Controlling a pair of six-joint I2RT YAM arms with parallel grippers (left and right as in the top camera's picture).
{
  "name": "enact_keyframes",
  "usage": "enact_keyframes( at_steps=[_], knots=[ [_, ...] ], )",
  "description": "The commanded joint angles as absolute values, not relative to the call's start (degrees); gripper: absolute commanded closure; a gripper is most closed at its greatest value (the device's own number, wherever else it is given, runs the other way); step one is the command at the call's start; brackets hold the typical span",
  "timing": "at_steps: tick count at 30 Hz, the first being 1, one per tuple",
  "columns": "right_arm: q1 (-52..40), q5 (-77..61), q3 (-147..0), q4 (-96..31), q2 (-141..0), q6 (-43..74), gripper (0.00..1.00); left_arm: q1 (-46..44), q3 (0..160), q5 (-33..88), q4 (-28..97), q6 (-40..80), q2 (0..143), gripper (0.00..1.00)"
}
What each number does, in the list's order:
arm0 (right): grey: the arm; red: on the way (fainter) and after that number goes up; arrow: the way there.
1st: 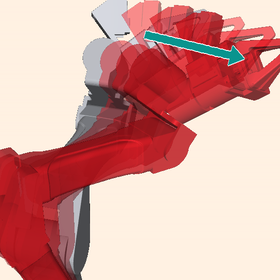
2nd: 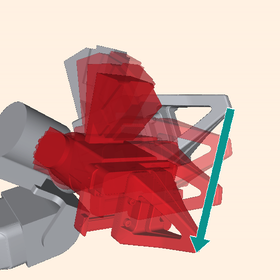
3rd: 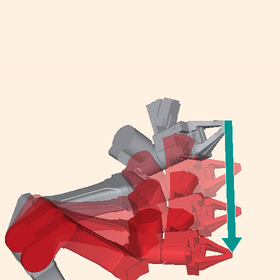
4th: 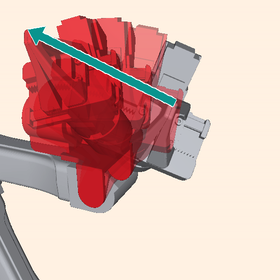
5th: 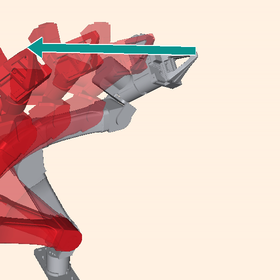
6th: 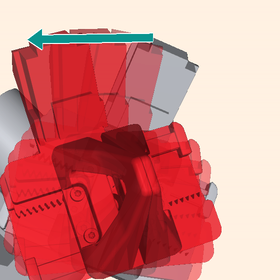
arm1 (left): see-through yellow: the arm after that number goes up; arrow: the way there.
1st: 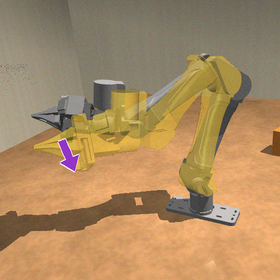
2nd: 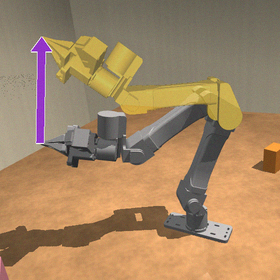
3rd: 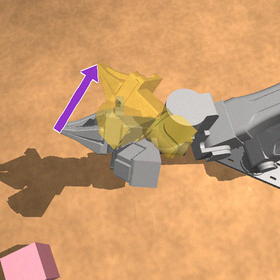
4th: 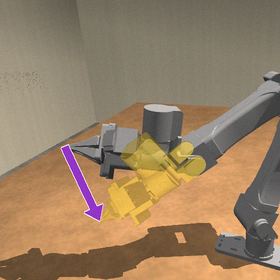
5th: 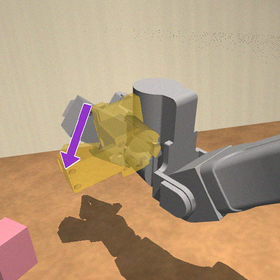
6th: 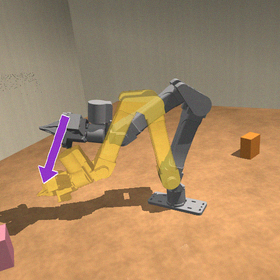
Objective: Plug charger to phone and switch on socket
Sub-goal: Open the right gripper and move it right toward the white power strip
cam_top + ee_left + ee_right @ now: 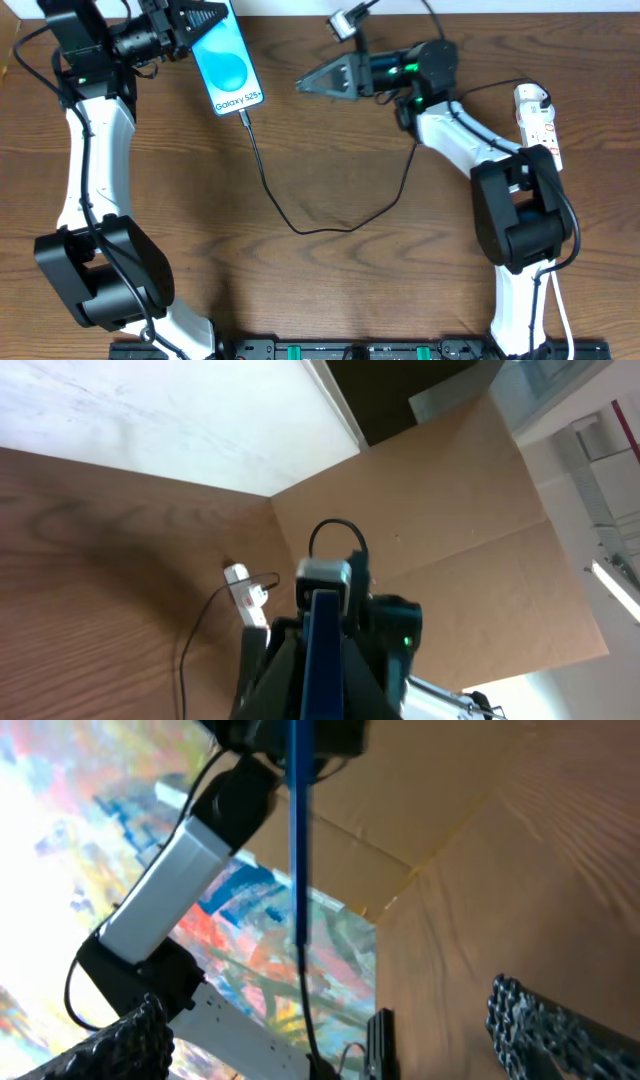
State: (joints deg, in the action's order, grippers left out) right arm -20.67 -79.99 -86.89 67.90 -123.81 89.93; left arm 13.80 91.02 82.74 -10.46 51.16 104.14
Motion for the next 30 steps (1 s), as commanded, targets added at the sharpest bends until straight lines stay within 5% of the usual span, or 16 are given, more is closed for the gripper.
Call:
enact_keyframes(
  at_steps=[1,19,30],
  knots=[
    [-18.48,-82.08,-87.31,65.52,-123.11,90.30,0.01,13.85,91.07,85.08,-10.59,51.29,103.18,0.93],
    [-16.34,-78.13,-87.13,35.00,-123.11,70.74,0.01,13.85,91.07,85.01,-10.59,51.29,103.18,0.93],
    [-16.60,-64.36,-87.13,-0.71,-123.11,39.94,0.01,13.85,91.07,85.03,-10.61,51.24,103.18,0.93]
  ],
)
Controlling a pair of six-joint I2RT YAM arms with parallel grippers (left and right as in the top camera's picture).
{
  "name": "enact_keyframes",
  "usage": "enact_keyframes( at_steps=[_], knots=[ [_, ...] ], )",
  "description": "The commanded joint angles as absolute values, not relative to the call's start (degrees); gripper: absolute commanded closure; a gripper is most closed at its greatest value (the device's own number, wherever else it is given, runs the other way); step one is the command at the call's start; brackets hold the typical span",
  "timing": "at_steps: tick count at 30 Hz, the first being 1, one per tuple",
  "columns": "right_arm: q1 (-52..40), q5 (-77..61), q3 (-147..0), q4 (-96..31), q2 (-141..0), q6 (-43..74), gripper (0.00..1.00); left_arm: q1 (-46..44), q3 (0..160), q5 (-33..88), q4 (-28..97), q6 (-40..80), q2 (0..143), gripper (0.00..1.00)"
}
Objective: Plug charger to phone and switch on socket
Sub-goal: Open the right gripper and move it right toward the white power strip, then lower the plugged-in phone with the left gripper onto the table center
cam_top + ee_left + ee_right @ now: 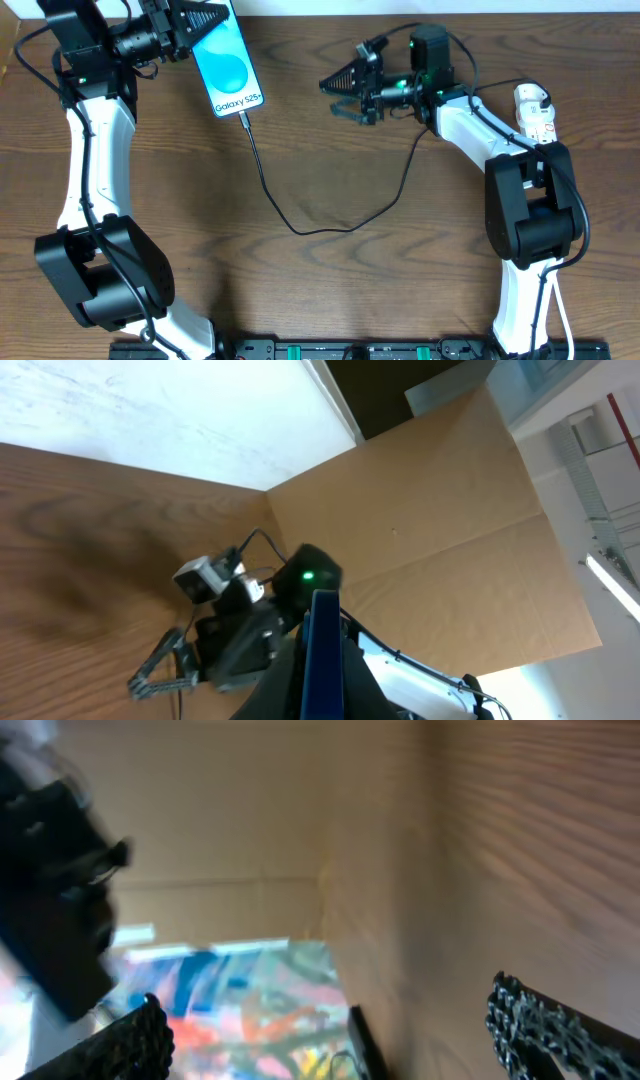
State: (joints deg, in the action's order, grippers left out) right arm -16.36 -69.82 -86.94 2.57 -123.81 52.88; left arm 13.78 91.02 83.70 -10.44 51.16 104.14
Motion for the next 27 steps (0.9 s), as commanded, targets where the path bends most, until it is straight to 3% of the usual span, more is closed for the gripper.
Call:
enact_keyframes(
  at_steps=[1,9,18,27],
  knots=[
    [-16.60,-63.53,-87.13,-2.90,-123.11,37.87,0.01,13.85,91.07,85.03,-10.61,51.24,103.20,0.93],
    [-16.60,-47.88,-87.15,-20.27,-123.11,28.45,0.01,13.85,91.07,84.60,-10.59,51.22,103.20,0.93],
    [-16.60,-29.23,-87.15,-28.16,-121.36,29.95,0.05,12.88,88.97,81.76,-9.93,49.50,103.31,0.93],
    [-16.60,-13.85,-87.15,-32.03,-112.55,29.45,0.01,8.78,86.00,73.49,7.55,34.28,103.72,0.93]
  ],
)
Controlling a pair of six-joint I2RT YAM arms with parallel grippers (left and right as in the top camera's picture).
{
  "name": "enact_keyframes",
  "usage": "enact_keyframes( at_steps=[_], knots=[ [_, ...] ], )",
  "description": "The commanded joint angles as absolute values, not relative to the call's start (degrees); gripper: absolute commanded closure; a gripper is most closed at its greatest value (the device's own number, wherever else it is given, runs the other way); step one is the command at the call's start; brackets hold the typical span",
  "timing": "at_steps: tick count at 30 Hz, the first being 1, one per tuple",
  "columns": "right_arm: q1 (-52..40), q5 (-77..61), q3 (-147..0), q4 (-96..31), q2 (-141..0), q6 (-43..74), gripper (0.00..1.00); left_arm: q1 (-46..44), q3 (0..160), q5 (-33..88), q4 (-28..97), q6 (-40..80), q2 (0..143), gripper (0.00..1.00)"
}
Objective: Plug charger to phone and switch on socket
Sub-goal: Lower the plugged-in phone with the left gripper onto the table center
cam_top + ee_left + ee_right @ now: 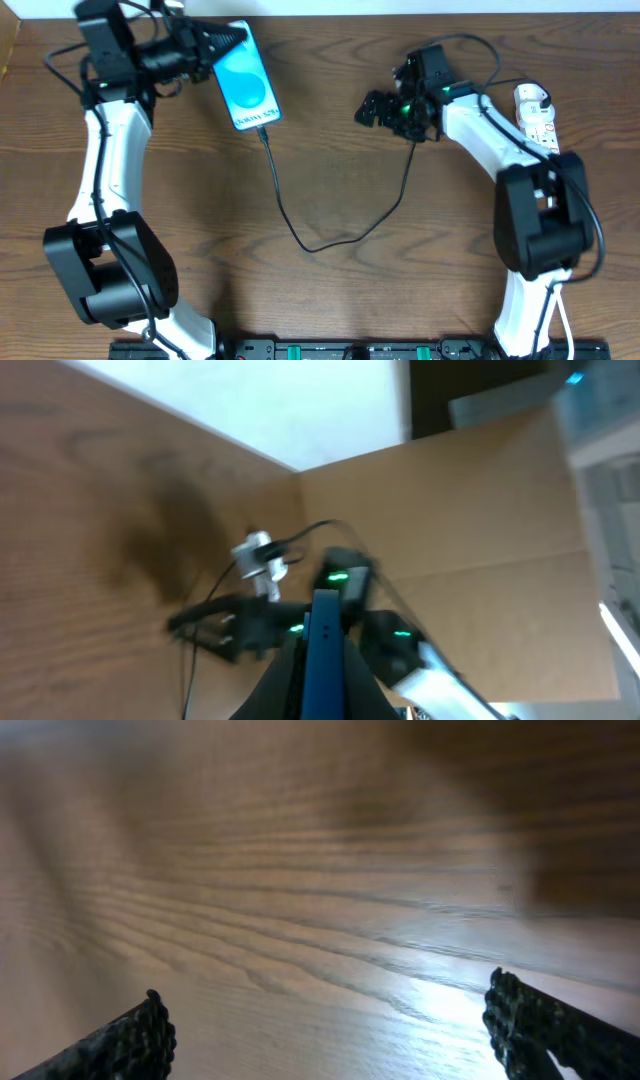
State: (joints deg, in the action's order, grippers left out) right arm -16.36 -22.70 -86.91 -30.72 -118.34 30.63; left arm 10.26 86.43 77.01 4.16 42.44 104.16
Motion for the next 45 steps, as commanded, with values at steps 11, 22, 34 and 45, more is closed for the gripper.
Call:
enact_keyframes(
  at_steps=[11,22,34,45],
  knots=[
    [-16.53,2.72,-87.15,-46.94,-101.54,28.67,0.01,-6.66,85.32,48.34,28.21,22.09,105.95,0.93],
    [-16.05,2.68,-87.15,-48.53,-101.51,28.67,0.01,-17.17,85.32,48.84,19.66,28.40,121.16,0.93],
    [-16.10,2.68,-87.15,-49.56,-101.51,29.30,0.01,-22.11,85.32,41.32,14.00,36.16,124.66,0.93],
    [-16.16,2.66,-87.15,-49.76,-101.51,29.76,0.01,-23.22,85.32,35.51,14.00,37.91,126.69,0.93]
  ],
)
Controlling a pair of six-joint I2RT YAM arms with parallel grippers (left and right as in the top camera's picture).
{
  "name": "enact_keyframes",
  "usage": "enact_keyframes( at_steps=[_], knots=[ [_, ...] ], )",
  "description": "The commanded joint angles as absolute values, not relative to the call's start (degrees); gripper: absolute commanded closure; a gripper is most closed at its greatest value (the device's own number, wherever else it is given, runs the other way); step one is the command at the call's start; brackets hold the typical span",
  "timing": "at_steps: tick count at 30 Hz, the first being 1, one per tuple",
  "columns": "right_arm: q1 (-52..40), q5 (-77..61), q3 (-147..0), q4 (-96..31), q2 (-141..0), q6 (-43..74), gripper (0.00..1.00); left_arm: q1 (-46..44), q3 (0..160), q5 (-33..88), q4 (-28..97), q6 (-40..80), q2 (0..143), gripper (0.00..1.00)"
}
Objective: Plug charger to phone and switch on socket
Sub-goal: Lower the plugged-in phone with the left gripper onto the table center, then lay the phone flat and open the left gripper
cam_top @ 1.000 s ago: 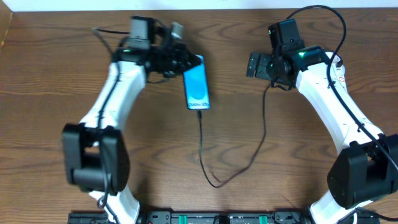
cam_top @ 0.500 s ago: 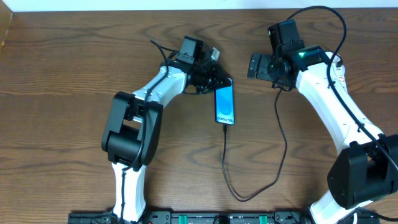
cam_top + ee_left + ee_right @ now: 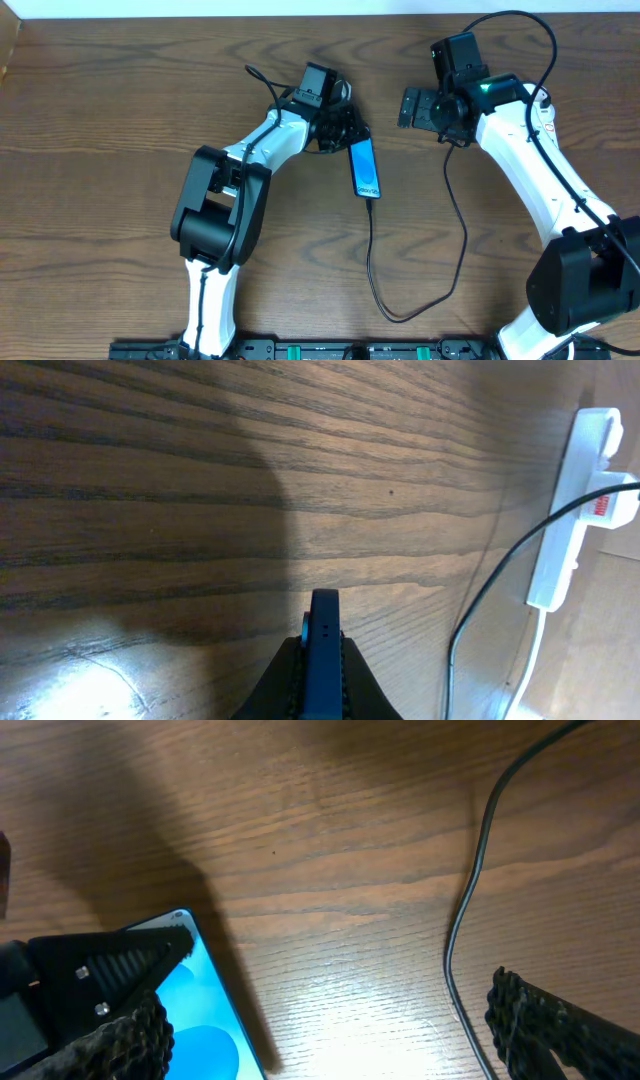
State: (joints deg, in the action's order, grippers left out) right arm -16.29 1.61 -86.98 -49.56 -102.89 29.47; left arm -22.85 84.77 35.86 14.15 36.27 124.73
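The phone (image 3: 366, 171), its blue screen lit, is held low over the middle of the table with my left gripper (image 3: 348, 136) shut on its upper end. In the left wrist view the phone (image 3: 323, 628) stands edge-on between the fingers (image 3: 290, 680). The black charger cable (image 3: 371, 262) is plugged into its lower end, loops down and runs back up to the right. The white socket strip (image 3: 566, 510) with a red switch (image 3: 601, 506) lies at the far right. My right gripper (image 3: 410, 108) hangs open just right of the phone (image 3: 205, 1030), holding nothing.
The cable (image 3: 468, 925) crosses the wood right under my right gripper (image 3: 325, 1020). The right arm (image 3: 530, 170) covers most of the socket strip from above. The left arm (image 3: 262, 145) reaches across the table's middle.
My left gripper has carried the phone from the back left to the middle of the table. The cable's loop has shifted right. My right gripper, still open, now sits a little further right.
At first my left gripper held the phone, cable plugged in, at the back left, with my open right gripper close beside it. The right gripper then stood further right at each moment. The phone is now at the table's middle, near the right gripper.
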Motion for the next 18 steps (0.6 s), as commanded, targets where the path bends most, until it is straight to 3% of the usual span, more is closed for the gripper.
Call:
enact_keyframes(
  at_steps=[1,12,18],
  knots=[
    [-16.16,2.66,-87.15,-49.76,-101.51,29.76,0.01,-23.22,85.32,35.55,14.02,38.70,127.02,0.93],
    [-16.16,2.68,-87.15,-50.22,-101.51,29.74,0.01,-23.29,85.32,36.82,14.24,39.11,128.18,0.92],
    [-16.16,2.92,-87.15,-50.59,-101.51,29.69,0.01,-23.29,85.32,36.82,14.50,39.09,128.18,0.69]
  ],
)
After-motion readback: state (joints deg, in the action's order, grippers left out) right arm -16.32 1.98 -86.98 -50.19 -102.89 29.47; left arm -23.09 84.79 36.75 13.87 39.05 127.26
